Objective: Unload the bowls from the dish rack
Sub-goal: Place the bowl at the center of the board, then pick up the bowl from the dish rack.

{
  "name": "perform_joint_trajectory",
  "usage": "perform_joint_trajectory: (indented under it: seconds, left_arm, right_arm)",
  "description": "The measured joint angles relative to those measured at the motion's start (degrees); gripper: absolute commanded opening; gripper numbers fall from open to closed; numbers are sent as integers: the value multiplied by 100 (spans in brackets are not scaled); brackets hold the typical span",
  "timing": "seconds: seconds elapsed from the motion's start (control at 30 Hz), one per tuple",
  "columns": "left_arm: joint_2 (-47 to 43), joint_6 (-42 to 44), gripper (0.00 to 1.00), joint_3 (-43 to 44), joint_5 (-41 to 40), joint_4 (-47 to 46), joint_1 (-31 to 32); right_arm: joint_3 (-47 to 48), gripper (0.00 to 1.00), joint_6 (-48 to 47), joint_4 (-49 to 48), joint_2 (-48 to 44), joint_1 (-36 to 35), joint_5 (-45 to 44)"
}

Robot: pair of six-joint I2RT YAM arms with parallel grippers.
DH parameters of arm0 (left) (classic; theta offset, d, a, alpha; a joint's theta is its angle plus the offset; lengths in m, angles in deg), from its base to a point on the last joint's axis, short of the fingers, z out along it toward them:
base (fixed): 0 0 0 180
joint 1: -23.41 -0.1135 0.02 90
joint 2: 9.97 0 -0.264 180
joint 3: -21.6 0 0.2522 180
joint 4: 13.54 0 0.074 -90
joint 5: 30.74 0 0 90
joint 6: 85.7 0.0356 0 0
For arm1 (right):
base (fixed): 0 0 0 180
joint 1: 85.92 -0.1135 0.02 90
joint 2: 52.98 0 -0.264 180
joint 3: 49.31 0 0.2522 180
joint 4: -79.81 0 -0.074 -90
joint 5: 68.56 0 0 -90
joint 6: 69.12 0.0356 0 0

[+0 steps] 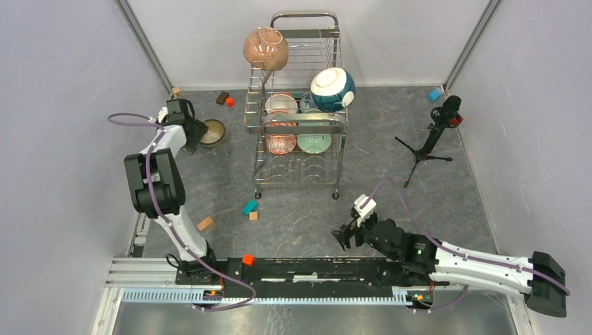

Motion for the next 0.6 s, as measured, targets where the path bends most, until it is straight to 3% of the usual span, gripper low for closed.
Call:
perform_joint_trajectory:
  seconds: [0.07, 0.23, 0.4, 0.6]
  left_arm:
    - [-197, 15, 85, -13, -4, 31, 0]
    - [-1150, 17, 99, -184, -9, 72, 26]
    - [-2771, 70, 100, -640, -184, 197, 378]
    - [-4688, 518, 100, -1384, -835, 304, 1611]
  right_arm:
    - [42, 98, -4, 44, -9, 0, 0]
    - [203, 98, 116, 245, -7, 0, -212]
    - [280, 98, 192, 400, -76, 0, -520]
    - [551, 98, 33, 636, -291, -2, -772]
